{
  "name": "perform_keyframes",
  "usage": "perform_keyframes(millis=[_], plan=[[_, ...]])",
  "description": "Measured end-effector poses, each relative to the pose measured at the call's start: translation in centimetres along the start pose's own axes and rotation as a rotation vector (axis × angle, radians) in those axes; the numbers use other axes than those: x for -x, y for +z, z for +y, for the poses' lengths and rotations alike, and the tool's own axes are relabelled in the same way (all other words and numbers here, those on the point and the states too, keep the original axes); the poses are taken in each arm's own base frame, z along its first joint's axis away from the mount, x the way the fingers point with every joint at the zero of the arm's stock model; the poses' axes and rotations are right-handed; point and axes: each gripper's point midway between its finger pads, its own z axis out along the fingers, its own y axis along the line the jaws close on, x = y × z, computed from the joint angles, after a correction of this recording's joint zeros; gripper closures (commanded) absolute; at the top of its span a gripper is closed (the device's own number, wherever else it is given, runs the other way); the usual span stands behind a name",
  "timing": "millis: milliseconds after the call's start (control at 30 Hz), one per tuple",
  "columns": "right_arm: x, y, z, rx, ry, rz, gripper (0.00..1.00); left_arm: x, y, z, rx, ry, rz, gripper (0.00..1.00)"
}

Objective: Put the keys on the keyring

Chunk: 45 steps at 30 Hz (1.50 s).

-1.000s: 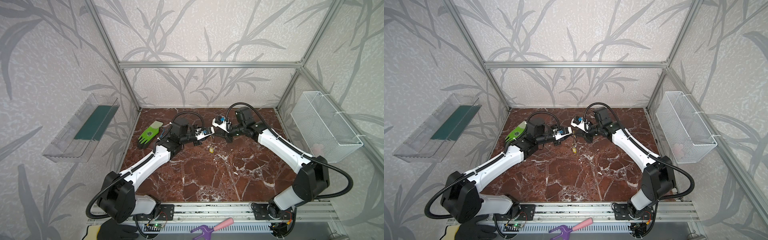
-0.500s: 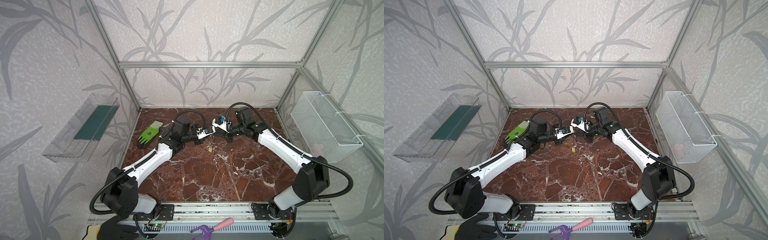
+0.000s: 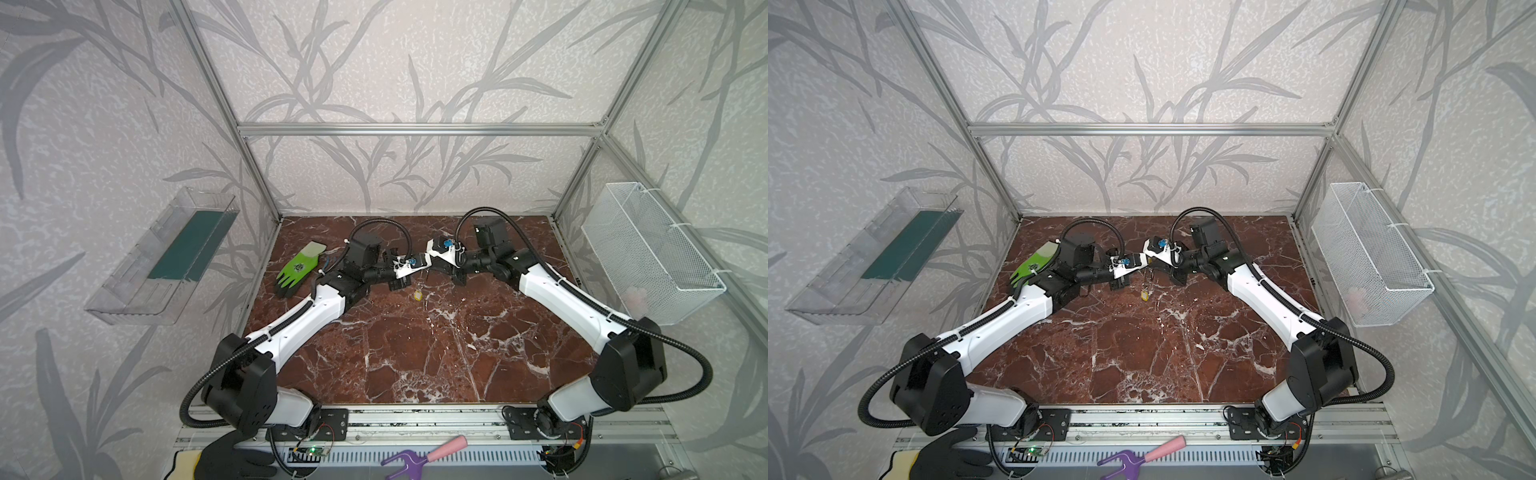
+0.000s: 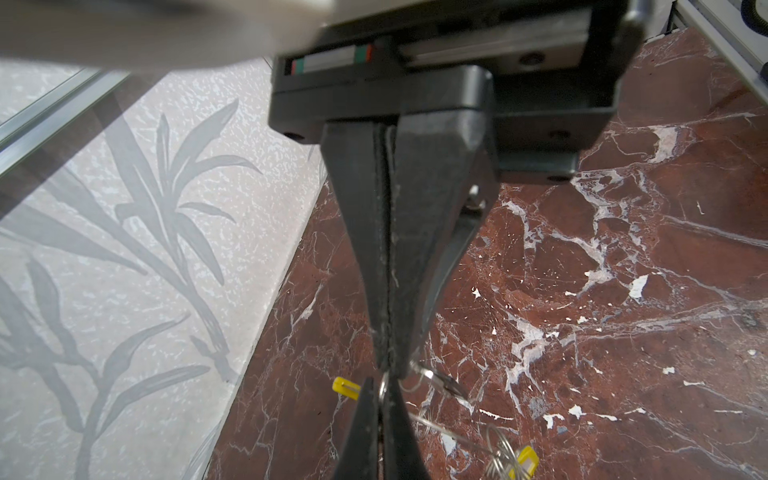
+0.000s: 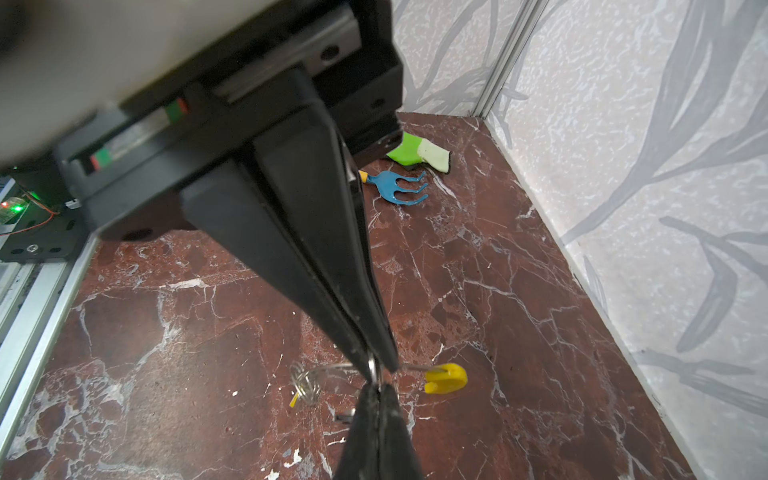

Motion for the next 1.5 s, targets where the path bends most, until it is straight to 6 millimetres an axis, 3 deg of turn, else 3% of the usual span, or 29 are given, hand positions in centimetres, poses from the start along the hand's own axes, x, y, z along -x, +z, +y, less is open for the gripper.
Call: perform_keyframes(millis=[233, 433, 733, 900, 1100, 1200, 1500], plan=[[-1.2, -0.6, -0.8, -0.086, 0.025, -0.012, 0.60, 0.7, -0.4, 1.4, 0.048, -0.058, -0.074, 1.00], [-2.8, -0.4, -1.7, -0.152, 0.129, -0.022, 0.59, 0.7, -0.7, 2.4, 0.099, -0.111, -0.127, 1.00], [0.3, 0.1, -1.6, -0.147, 0.149, -0.143, 0.62, 2.4, -1.3, 3.6, 0.151, -0.128, -0.219, 1.00], [1.3, 0.4, -1.5, -0.138, 0.150, -0.184, 0.68, 3.1, -1.5, 3.9, 0.161, -0.138, -0.256, 1.00], [1.3, 0.7, -1.8, -0.140, 0.160, -0.195, 0.93, 3.7, -1.7, 4.1, 0.168, -0.152, -0.289, 1.00], [1.4, 0.7, -1.7, -0.134, 0.152, -0.198, 1.00, 4.2, -1.9, 4.3, 0.175, -0.159, -0.313, 1.00], [1.5, 0.8, -1.0, -0.090, 0.104, -0.192, 1.00, 5.0, -2.3, 4.1, 0.159, -0.192, -0.367, 1.00]])
